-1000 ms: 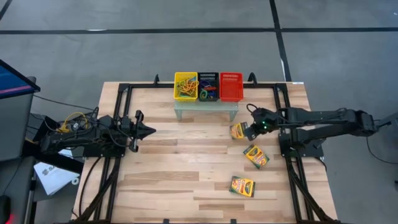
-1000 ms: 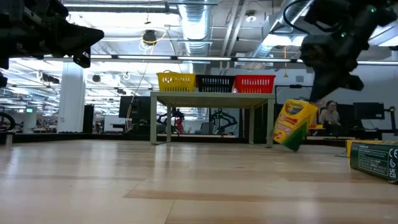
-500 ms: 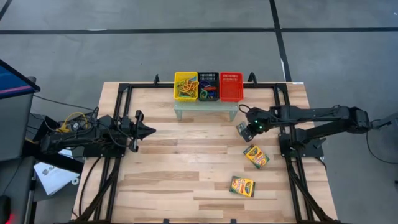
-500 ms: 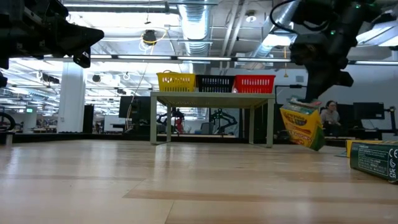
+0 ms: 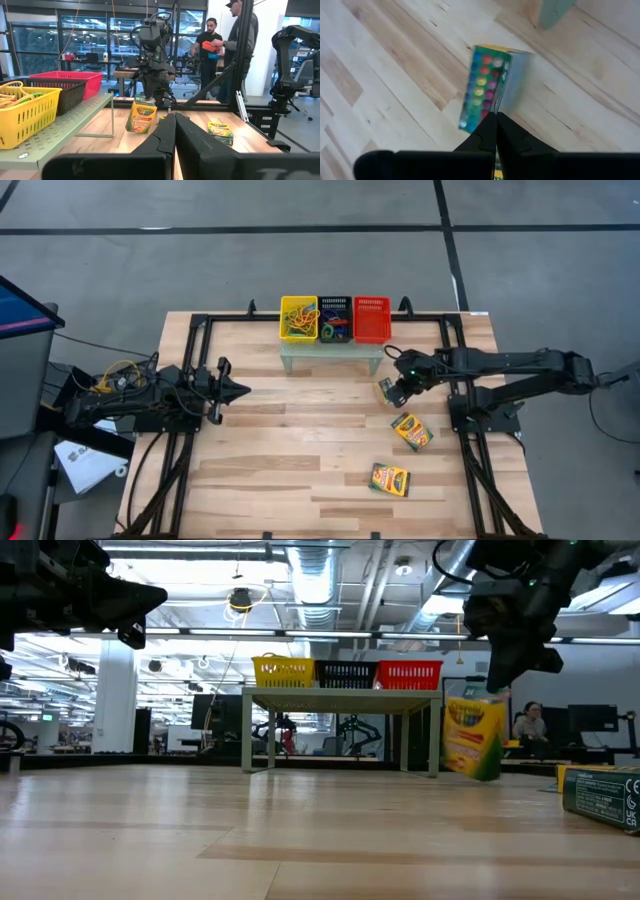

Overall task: Pick & Place Office Desk Supplies
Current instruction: Put the top yellow crayon box into the red bin on the shelf

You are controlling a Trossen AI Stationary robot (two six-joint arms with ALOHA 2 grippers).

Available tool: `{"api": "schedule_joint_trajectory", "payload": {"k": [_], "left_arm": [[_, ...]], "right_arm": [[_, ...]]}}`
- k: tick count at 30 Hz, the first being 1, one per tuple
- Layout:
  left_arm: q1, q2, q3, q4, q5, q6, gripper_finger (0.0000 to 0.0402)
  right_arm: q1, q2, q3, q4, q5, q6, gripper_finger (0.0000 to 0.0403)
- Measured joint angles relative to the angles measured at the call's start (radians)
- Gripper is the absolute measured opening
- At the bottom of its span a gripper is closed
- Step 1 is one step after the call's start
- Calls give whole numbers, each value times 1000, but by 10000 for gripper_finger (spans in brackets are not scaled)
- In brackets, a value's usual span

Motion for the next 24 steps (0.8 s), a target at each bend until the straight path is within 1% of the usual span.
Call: {"api": "schedule_joint_trajectory", "payload": {"k": [7, 19, 24], "left_arm": [[0, 0, 0, 0, 0, 0, 0], [0, 0, 0, 9, 0, 0, 0], [0, 0, 0, 8, 0, 0, 0]], "right_arm": [[0, 32, 0, 7, 2, -11, 0], [-4, 35, 1, -11, 3, -42, 0], [-27, 35, 1, -21, 18, -67, 0]]}}
